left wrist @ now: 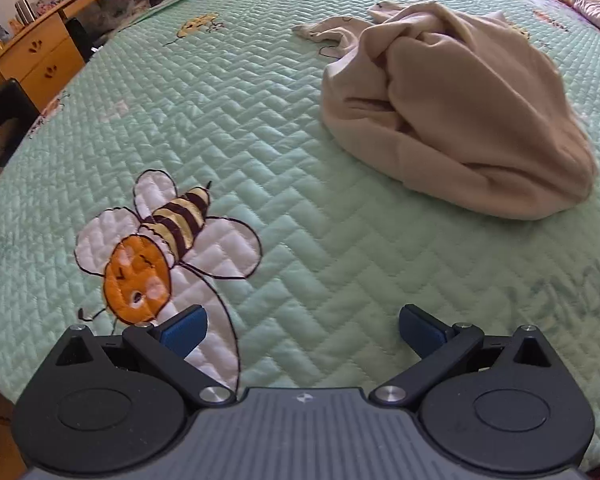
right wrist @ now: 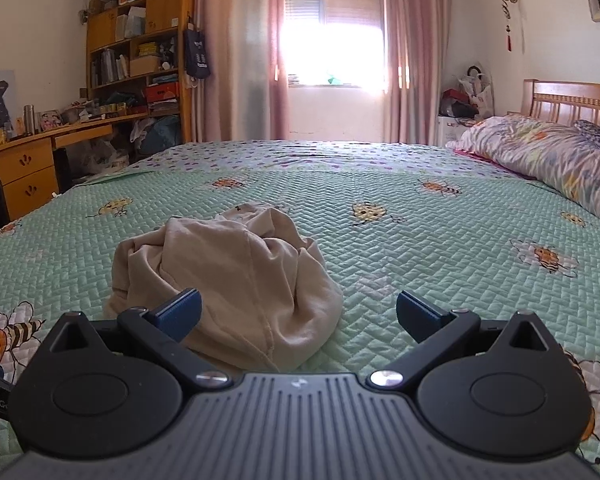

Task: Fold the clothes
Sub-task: 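Move both grippers toward the crumpled beige pants on the bed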

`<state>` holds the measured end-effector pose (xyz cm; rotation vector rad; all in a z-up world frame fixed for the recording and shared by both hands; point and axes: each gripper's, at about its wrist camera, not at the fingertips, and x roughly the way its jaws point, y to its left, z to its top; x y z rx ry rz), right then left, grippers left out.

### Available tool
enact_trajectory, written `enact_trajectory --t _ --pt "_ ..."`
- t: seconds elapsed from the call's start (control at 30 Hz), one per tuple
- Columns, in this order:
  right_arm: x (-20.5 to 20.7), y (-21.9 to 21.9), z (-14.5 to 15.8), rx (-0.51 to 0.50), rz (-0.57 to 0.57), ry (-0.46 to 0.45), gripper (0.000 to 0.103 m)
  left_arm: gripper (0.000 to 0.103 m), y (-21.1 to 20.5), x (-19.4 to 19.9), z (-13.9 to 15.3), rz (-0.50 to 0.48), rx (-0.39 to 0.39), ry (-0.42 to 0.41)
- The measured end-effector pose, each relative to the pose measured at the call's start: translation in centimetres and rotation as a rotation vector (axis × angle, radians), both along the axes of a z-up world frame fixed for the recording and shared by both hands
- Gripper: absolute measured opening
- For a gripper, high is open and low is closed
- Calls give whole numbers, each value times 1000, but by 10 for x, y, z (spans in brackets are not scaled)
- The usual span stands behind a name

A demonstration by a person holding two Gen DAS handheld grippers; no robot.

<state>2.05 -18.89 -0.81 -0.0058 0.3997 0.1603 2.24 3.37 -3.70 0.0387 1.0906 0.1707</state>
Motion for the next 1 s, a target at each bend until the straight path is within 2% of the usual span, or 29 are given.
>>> enact_trajectory --t 0.13,0.23,0.4,0.57,0.63,0.7,0.87,1.0 --pt "13 7 1 -2 142 45 103 100 11 1 -1 29 -103 10" --pt "15 25 4 -80 208 3 102 99 16 -1 -1 74 -90 -27" --pt "22 66 -3 -317 283 -122 102 99 31 1 3 160 -42 -87" --pt "33 76 -14 -339 334 -125 100 99 44 6 2 186 -34 -120" --pt "36 76 -17 -332 359 -124 92 100 49 8 -1 190 -76 -123" --pt "44 77 -20 -342 371 -106 79 100 51 12 -4 199 -94 -125" --pt "56 72 -26 -300 432 -56 79 100 43 30 -1 196 -26 -127" --pt "60 73 -28 -343 416 -31 54 100 45 38 6 211 -67 -123"
